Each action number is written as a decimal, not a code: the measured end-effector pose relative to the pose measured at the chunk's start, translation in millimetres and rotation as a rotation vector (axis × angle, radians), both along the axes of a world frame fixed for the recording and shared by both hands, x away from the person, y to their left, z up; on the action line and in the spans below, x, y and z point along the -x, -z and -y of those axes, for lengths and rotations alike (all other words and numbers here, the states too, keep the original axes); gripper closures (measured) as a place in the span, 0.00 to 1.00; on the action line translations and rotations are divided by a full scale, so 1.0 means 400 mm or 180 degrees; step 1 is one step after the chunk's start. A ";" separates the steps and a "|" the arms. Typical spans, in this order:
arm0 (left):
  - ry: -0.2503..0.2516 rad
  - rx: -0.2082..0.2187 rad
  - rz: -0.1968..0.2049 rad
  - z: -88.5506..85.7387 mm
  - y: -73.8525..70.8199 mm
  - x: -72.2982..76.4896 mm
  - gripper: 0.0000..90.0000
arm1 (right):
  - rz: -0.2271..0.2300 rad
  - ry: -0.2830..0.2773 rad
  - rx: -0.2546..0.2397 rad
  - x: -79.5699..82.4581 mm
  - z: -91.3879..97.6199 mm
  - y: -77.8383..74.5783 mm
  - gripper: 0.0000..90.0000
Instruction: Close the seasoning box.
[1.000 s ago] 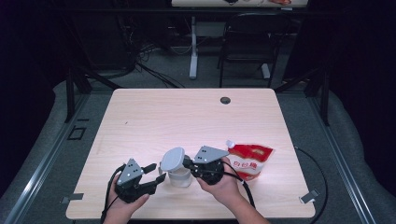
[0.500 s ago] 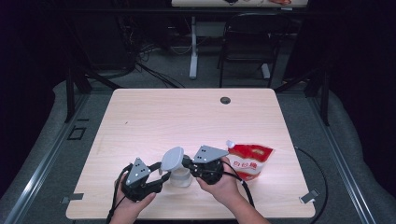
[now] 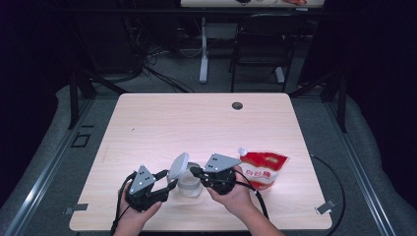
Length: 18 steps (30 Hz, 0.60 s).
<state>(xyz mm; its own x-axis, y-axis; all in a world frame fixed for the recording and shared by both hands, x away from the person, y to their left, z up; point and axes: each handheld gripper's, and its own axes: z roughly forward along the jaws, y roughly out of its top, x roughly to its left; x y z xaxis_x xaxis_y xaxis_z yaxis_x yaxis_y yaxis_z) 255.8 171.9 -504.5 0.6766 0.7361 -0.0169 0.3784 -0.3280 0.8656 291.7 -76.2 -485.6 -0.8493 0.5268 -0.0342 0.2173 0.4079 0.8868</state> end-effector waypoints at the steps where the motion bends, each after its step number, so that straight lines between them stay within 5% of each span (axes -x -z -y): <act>1: -0.0002 0.0000 0.0006 -0.001 0.000 0.000 0.58 | 0.0001 0.0004 0.0007 0.000 0.001 0.000 0.99; 18: 0.0012 0.0020 0.0011 -0.015 -0.005 -0.002 0.72 | -0.0029 0.0052 0.0024 0.002 0.027 0.011 0.98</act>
<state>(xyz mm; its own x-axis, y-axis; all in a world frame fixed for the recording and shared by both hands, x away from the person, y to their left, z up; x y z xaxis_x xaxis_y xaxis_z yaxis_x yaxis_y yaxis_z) 256.4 178.1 -502.7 0.6795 0.7334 -0.0192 0.3742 -0.3240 0.8689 290.8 -86.9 -490.1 -0.8409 0.5403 -0.0305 0.2321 0.4110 0.8816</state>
